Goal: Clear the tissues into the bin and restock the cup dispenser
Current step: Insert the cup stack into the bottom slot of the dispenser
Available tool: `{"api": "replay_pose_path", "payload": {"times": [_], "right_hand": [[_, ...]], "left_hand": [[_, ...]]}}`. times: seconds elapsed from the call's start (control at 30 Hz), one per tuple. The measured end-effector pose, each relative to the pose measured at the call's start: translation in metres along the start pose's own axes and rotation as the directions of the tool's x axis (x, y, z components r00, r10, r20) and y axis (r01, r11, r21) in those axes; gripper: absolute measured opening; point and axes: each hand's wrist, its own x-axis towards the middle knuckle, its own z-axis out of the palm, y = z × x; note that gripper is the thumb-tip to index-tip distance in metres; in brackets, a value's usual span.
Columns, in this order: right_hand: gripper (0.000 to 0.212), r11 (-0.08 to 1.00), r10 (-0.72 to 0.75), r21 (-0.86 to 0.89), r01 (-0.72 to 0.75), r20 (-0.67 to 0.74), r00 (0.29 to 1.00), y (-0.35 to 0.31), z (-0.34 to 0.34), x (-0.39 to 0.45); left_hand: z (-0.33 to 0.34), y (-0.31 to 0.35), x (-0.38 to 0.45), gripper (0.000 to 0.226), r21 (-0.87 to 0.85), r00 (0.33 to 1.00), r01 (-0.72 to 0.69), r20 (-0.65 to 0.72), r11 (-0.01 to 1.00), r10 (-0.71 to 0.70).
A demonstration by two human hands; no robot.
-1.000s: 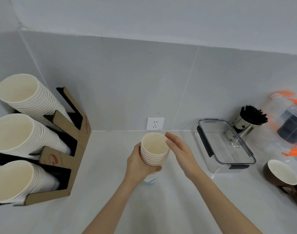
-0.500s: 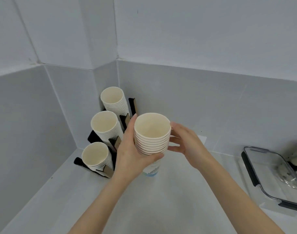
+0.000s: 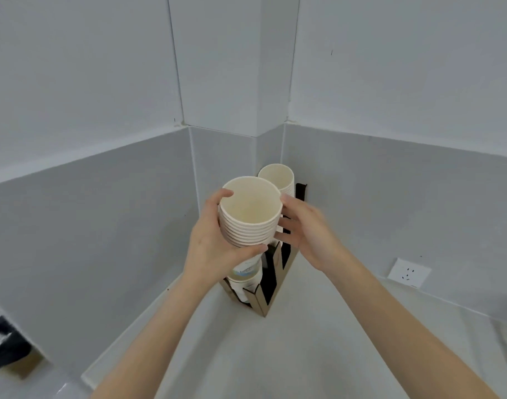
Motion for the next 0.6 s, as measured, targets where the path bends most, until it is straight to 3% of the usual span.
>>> {"api": "replay_pose_path", "payload": {"times": [0.37,0.6], "right_hand": [[0.016,0.99,0.078,0.118,-0.075,-0.023,0.997,0.065,0.009,0.019],[0.016,0.993,0.093,0.08,-0.086,-0.088,0.992,0.094,0.006,0.023]], "left_hand": [[0.018,-0.069,-0.016,0.085,0.012,0.983,0.184,0.019,0.983,-0.184],[0.031,-0.099,-0.019,0.086,0.028,0.963,0.256,0.084,0.966,-0.258]]}}
